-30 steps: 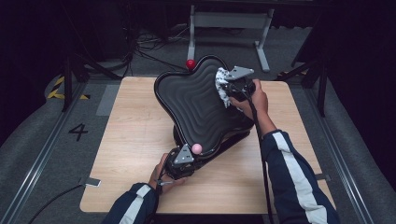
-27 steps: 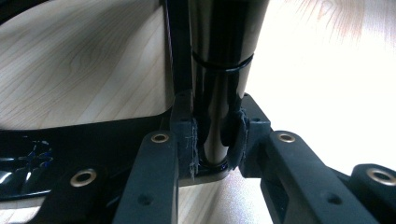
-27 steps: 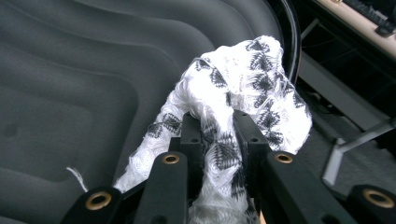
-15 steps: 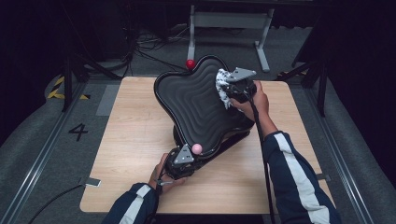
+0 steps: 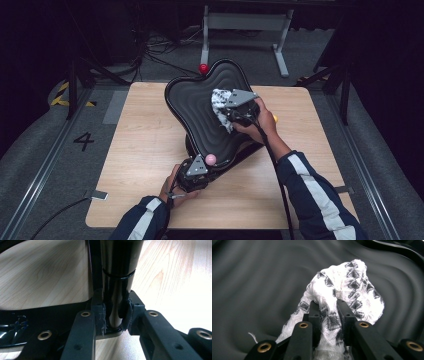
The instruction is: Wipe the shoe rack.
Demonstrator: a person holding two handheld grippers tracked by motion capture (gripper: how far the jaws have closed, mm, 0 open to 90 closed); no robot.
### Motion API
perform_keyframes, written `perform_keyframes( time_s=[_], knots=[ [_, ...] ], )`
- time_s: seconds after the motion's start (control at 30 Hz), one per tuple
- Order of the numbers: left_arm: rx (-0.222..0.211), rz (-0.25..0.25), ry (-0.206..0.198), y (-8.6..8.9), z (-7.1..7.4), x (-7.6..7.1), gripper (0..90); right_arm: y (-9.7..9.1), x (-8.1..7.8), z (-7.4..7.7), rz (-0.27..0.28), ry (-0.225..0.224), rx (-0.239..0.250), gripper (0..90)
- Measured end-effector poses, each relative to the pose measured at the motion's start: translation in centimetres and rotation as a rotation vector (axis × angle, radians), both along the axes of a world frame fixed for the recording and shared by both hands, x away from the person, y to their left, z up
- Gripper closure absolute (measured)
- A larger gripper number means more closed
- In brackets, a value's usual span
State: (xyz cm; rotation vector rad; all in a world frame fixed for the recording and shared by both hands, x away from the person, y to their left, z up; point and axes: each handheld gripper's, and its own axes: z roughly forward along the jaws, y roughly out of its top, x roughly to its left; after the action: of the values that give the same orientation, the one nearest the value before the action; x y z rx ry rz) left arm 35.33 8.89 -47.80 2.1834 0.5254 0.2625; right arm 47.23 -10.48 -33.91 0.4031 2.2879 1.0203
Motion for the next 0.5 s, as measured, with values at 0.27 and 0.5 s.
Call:
perform_keyframes(
  time_s=[0.27, 0.5],
  knots=[
    [0.003, 0.012, -0.002, 0.0, 0.0, -0.1, 73.3, 2.8, -2.8, -0.4, 0.120, 0.005, 0.006, 76.8],
    [0.001, 0.015, 0.002, 0.0, 0.0, -0.1, 73.3, 3.0, -2.9, -0.5, 0.122, 0.020, 0.030, 76.9]
  ],
)
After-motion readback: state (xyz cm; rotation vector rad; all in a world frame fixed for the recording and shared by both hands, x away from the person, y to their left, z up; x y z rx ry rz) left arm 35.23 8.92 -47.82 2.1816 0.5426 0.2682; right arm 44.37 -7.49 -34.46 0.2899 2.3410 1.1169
